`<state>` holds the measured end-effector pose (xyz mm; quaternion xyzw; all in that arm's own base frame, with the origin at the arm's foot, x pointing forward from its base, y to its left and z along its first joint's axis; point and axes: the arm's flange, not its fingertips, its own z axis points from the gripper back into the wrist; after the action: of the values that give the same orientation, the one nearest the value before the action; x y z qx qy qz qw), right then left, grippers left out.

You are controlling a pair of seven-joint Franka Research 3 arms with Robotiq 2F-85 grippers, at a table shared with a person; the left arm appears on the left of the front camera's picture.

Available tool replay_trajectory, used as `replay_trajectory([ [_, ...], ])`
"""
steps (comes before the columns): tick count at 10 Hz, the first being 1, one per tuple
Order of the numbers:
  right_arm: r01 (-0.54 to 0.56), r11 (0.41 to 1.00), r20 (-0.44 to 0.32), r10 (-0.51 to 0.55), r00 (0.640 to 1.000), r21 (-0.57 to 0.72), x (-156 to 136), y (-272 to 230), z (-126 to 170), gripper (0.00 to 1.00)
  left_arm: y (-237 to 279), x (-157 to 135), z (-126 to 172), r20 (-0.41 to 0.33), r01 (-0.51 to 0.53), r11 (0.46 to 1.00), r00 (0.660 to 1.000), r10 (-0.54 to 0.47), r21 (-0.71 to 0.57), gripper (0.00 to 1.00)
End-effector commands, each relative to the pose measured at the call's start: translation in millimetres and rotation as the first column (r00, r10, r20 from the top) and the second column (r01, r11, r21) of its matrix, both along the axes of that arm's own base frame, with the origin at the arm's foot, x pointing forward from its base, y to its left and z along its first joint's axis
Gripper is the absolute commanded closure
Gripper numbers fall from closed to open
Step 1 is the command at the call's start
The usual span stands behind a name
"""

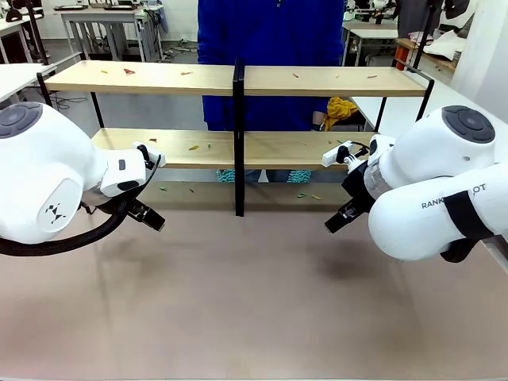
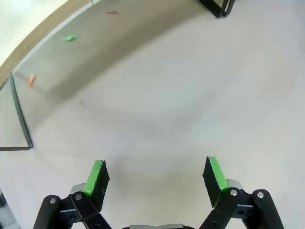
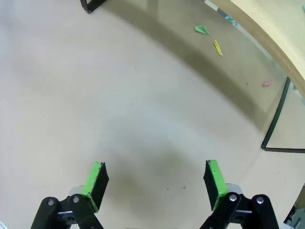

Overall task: Clean the shelves.
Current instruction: Pick up the Duster when the human hands it over.

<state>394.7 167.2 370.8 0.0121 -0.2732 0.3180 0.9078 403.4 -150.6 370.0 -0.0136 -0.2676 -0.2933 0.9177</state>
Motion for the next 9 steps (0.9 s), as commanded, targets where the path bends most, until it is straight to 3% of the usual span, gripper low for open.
replay_trajectory([
  [1,0.0,1.0,0.0,0.0,1.0,0.001,0.0,0.0,0.0,0.0,-0.1,0.0,0.1,0.0,0.0,1.0,1.0,0.0,0.0,0.0],
  [9,0.0,1.0,0.0,0.0,1.0,0.001,0.0,0.0,0.0,0.0,-0.1,0.0,0.1,0.0,0.0,1.0,1.0,0.0,0.0,0.0],
])
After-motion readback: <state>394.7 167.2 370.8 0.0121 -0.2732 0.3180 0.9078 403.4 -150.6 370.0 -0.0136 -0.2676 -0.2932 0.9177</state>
